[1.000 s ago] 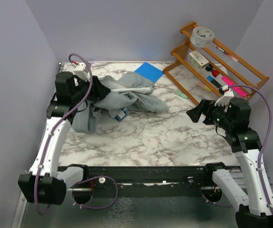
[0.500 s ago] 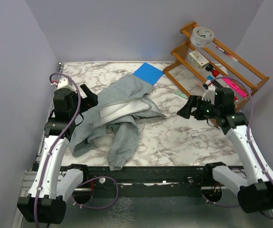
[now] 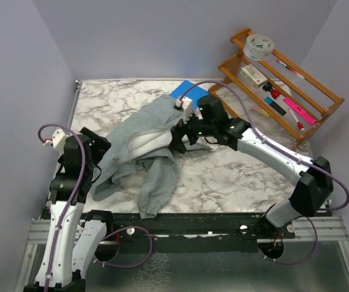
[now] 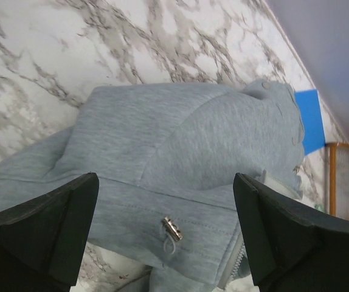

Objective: Zip up the jacket
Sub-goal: Flatten out the jacket at the center of the board.

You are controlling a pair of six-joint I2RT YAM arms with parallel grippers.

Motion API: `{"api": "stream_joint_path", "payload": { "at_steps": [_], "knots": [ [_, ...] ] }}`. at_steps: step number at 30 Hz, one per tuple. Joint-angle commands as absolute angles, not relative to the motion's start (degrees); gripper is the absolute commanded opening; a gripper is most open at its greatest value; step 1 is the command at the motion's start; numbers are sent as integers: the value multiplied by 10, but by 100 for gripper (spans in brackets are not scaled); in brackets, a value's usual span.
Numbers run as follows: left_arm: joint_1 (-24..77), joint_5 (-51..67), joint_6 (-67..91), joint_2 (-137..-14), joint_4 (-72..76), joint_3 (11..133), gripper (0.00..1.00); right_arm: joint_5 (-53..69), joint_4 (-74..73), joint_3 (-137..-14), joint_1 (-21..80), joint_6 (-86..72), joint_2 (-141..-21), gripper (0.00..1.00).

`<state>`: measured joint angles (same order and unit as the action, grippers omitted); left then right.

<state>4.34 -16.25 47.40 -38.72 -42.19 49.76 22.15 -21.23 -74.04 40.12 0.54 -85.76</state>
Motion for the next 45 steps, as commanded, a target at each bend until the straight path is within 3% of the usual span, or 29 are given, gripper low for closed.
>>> {"api": "stream_joint_path", "payload": {
  "at_steps": [1,6,14,18,31,40,45],
  "knots": [
    [40,-277,534,-331,-509,521,99,208,-169,-834,464,136,-937,100],
    [40,-323,516,-323,-531,541,99,193,-193,-926,555,281,-1018,100],
    [40,-330,507,-335,-555,548,99,230,148,-682,625,561,-986,92],
    [41,-321,503,-331,-558,543,99,201,131,-721,628,609,-1024,88],
    [40,-313,496,-331,-560,541,99,166,215,-681,631,677,-1001,96],
    [40,-306,501,-321,-569,528,99,200,175,-735,645,692,-1044,93],
    [40,-307,497,-316,-576,525,99,215,114,-737,658,686,-1027,95]
  ]
}}
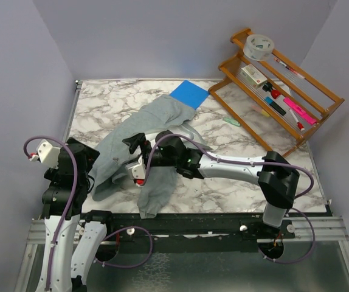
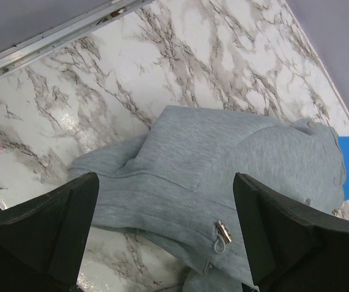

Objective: Zip up the jacket
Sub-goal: Flatten out the jacket at the center of the board.

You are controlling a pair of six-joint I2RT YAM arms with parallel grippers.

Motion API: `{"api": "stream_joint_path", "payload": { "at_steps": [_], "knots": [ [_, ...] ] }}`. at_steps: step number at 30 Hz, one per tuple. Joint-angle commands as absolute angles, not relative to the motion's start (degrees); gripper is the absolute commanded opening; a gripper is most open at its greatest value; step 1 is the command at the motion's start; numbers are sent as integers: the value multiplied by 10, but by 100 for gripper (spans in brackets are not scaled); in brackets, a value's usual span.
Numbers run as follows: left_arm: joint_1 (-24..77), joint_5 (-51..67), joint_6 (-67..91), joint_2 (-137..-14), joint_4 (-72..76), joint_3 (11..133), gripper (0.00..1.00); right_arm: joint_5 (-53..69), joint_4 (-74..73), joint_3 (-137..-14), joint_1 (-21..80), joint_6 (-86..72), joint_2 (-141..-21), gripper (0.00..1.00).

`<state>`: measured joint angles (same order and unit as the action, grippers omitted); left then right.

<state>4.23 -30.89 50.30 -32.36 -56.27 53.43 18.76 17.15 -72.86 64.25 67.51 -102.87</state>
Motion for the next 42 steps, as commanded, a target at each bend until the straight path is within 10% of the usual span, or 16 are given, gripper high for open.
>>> {"api": "stream_joint_path", "payload": {
  "at_steps": [1,30,42],
  "knots": [
    [41,-306,496,-315,-576,525,99,219,101,-736,662,682,-1022,96],
    [40,-301,489,-305,-584,531,99,-31,275,-803,724,768,-1215,93],
    [40,-310,477,-305,-585,543,99,-8,277,-816,724,748,-1220,31]
  ]
}}
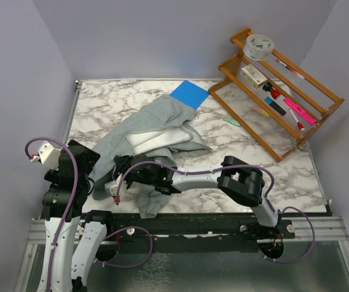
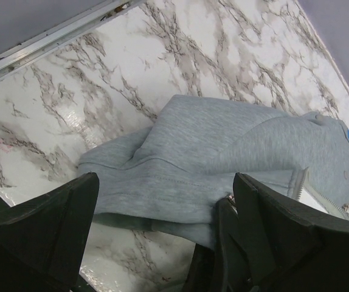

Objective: Zip up the jacket
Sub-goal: Flatten out the jacket at the center of the board.

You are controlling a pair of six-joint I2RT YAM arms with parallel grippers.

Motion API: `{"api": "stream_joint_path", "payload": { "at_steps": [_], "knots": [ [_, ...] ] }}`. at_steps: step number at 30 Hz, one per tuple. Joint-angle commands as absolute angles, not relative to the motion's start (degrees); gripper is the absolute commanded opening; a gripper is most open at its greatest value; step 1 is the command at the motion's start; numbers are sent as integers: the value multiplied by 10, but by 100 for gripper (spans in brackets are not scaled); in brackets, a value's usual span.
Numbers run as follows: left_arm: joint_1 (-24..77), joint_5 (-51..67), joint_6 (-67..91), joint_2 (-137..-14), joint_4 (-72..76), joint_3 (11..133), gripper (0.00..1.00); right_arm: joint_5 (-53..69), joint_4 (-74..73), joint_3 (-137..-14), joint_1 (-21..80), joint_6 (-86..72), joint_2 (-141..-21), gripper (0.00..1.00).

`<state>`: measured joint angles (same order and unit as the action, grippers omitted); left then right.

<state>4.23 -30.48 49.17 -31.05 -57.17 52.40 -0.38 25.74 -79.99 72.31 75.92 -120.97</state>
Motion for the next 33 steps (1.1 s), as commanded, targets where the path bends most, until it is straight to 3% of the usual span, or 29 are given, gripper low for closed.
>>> {"api": "stream_joint_path", "payload": {
  "at_steps": [1,4,9,14,18,27,33],
  "knots": [
    [40,-313,476,-305,-585,545,99,-5,270,-818,724,741,-1217,24],
    [41,-328,467,-307,-585,556,99,-5,251,-831,721,700,-1209,1],
    [43,-369,447,-313,-581,599,99,9,293,-835,700,584,-1165,1],
    [53,-412,430,-321,-574,648,99,23,254,-950,656,410,-1150,1],
    [60,-455,421,-317,-573,699,99,-33,227,-1043,628,333,-1154,0],
    [98,-481,396,-298,-544,781,99,-168,178,-1218,573,289,-1160,0],
    [125,-389,333,-289,-475,761,99,-215,176,-1352,563,332,-1168,0]
  ]
}}
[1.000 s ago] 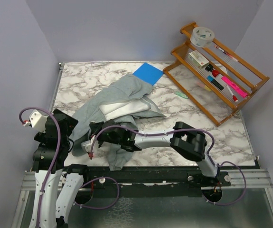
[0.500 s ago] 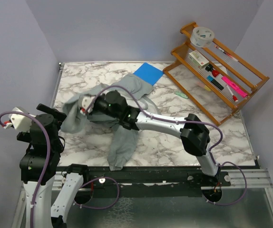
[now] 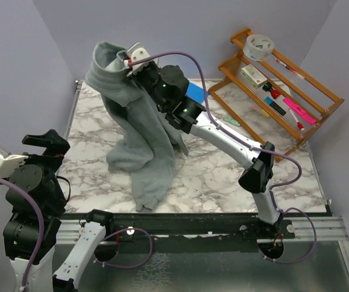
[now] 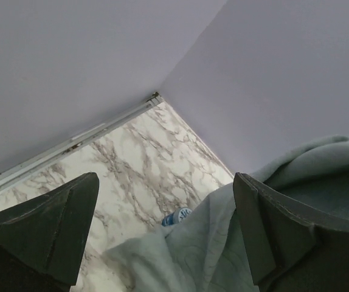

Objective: Zip up the jacket
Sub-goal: Flatten out the jacket at the center of the board.

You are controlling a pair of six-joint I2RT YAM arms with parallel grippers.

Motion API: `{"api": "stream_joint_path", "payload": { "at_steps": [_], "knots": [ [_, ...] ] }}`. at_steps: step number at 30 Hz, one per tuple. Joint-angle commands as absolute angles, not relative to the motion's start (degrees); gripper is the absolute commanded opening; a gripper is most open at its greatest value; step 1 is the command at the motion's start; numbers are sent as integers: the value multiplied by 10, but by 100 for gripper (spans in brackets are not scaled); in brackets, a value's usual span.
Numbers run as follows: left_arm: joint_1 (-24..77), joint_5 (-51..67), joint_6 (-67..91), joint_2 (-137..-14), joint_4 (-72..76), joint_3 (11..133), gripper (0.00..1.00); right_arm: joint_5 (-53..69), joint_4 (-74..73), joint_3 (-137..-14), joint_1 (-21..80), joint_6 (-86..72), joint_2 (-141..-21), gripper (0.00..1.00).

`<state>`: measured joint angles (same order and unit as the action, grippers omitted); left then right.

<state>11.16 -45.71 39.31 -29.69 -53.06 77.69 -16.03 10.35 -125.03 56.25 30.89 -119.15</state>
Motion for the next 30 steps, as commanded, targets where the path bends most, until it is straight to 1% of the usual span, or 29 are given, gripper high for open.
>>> {"api": "stream_joint_path", "payload": {
  "at_steps": [1,3,5,11,18,21,24,28,30],
  "knots": [
    [127,-361,322,-289,-460,750,99,-223,174,-1375,563,333,-1167,0],
    [127,-311,304,-291,-438,731,99,-228,163,-1420,563,334,-1161,0],
    [127,-258,282,-297,-415,712,99,-227,161,-1438,563,323,-1143,0],
    [127,-106,240,-323,-348,678,99,-246,148,-1440,563,291,-1069,0],
    [134,126,211,-331,-226,620,99,-273,73,-1439,563,212,-1011,0],
    [147,201,218,-337,-158,593,99,-288,27,-1436,563,174,-998,0],
    [169,239,207,-348,-107,580,99,-311,-12,-1414,563,145,-987,0],
    [203,240,199,-372,-58,577,99,-349,-78,-1401,563,116,-985,0],
    [214,239,200,-380,-29,567,99,-366,-82,-1376,563,109,-978,0]
  ]
}}
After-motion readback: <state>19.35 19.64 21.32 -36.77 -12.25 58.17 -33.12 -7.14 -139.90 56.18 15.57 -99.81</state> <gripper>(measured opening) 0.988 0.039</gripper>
